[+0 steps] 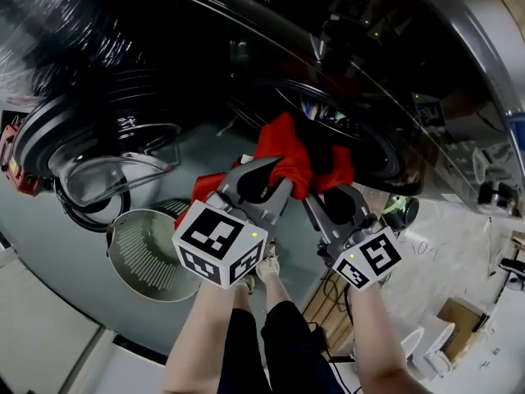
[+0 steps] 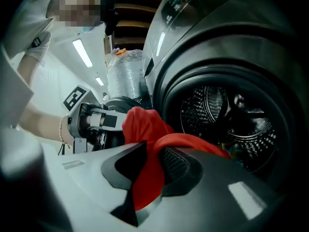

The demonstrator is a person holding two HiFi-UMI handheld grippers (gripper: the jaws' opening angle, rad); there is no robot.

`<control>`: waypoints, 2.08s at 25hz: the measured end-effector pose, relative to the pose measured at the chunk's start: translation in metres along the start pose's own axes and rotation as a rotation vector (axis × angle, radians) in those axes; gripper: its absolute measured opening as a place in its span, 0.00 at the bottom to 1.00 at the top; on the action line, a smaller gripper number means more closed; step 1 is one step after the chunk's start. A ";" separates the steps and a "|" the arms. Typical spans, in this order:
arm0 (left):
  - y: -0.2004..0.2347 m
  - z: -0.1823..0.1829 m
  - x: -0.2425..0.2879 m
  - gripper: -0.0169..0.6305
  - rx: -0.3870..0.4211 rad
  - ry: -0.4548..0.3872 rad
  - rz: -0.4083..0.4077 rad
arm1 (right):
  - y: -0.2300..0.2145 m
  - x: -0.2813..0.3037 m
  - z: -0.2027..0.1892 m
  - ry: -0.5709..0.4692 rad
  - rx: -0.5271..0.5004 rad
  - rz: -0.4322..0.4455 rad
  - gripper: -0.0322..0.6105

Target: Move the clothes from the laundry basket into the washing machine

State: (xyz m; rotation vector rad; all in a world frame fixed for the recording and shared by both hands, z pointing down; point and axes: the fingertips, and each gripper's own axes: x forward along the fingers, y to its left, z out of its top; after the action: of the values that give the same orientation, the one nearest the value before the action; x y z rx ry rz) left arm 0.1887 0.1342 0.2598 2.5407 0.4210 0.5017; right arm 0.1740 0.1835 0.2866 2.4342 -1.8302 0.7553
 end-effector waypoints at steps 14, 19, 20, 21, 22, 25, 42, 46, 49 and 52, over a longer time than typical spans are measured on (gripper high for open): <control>0.014 -0.008 0.011 0.11 0.036 0.057 -0.037 | -0.024 -0.026 -0.013 0.045 0.182 -0.046 0.33; 0.013 -0.016 0.017 0.11 0.024 0.073 -0.022 | -0.034 -0.041 -0.022 0.017 0.325 -0.084 0.36; 0.014 -0.018 0.017 0.11 0.023 0.075 -0.016 | -0.033 -0.042 -0.025 0.021 0.343 -0.082 0.37; 0.016 -0.018 0.017 0.11 0.018 0.074 -0.008 | -0.031 -0.044 -0.028 0.031 0.353 -0.079 0.37; 0.018 -0.018 0.018 0.11 0.008 0.070 -0.001 | -0.030 -0.045 -0.032 0.044 0.355 -0.076 0.42; 0.020 -0.019 0.020 0.11 -0.005 0.077 0.000 | -0.029 -0.048 -0.040 0.089 0.289 -0.104 0.53; 0.003 0.016 0.043 0.11 0.000 0.015 -0.124 | -0.020 0.050 -0.070 0.151 0.165 -0.170 0.41; 0.023 0.011 0.040 0.13 -0.027 -0.014 -0.048 | -0.028 0.052 -0.072 0.162 0.174 -0.222 0.15; 0.040 -0.001 0.035 0.19 -0.057 -0.020 0.009 | -0.038 0.049 -0.075 0.155 0.186 -0.254 0.14; 0.053 -0.018 0.030 0.30 -0.079 0.013 0.044 | -0.053 0.045 -0.074 0.133 0.179 -0.311 0.14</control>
State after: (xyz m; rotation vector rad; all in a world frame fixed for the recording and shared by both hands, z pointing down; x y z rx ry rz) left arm 0.2176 0.1102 0.3107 2.4762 0.3435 0.5404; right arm 0.2035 0.1804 0.3833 2.6115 -1.3476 1.0603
